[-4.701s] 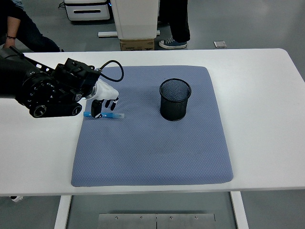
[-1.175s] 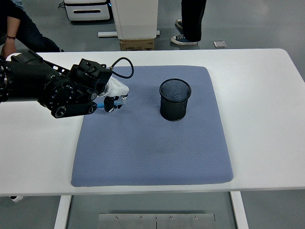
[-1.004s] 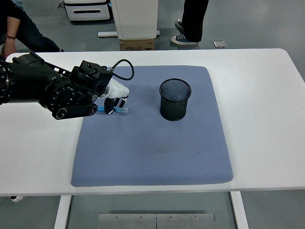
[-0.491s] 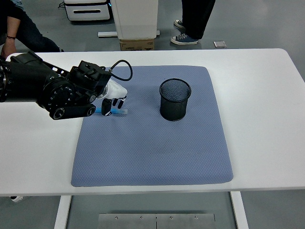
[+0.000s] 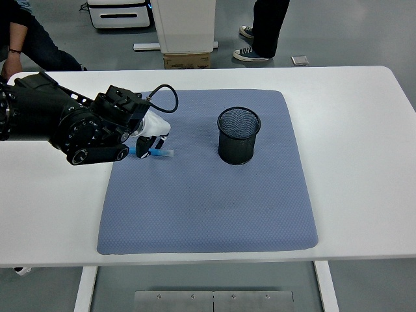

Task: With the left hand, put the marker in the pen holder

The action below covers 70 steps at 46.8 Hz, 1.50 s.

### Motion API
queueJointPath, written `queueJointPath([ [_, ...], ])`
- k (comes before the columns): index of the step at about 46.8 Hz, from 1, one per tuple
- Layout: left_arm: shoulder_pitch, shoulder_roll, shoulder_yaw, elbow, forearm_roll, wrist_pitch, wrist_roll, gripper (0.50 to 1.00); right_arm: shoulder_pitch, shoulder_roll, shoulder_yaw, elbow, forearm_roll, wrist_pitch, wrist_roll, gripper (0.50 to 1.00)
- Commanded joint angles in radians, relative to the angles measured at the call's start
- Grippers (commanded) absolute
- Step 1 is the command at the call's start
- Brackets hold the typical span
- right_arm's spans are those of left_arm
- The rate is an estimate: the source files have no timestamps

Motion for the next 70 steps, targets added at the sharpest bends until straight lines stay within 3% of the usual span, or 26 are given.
queueJointPath([
  [1, 0.003, -0.002, -0.001, 0.000, 0.000, 0.000, 0.001, 0.500, 0.000, 0.000, 0.000, 0.000, 0.000, 0.000, 0.000, 1.000],
  [48, 0.003, -0.015, -0.064, 0.029, -0.031, 0.005, 0.013, 0.500, 0.000, 0.000, 0.000, 0.000, 0.000, 0.000, 0.000, 1.000],
  [53, -0.005, -0.015, -0.066, 0.023, -0.032, 0.005, 0.013, 0.619, 0.000, 0.000, 0.000, 0.000, 0.000, 0.001, 0.000, 1.000],
  [58, -0.031, -0.014, -0.066, 0.009, -0.046, 0.005, 0.013, 0.678, 0.000, 0.000, 0.000, 0.000, 0.000, 0.000, 0.000, 1.000],
  [65, -0.067, 0.004, -0.064, -0.072, -0.069, 0.018, 0.014, 0.686, 0.000, 0.000, 0.000, 0.000, 0.000, 0.000, 0.000, 1.000],
  [70, -0.074, 0.008, -0.060, -0.086, -0.104, 0.064, 0.014, 0.689, 0.000, 0.000, 0.000, 0.000, 0.000, 0.001, 0.000, 1.000],
])
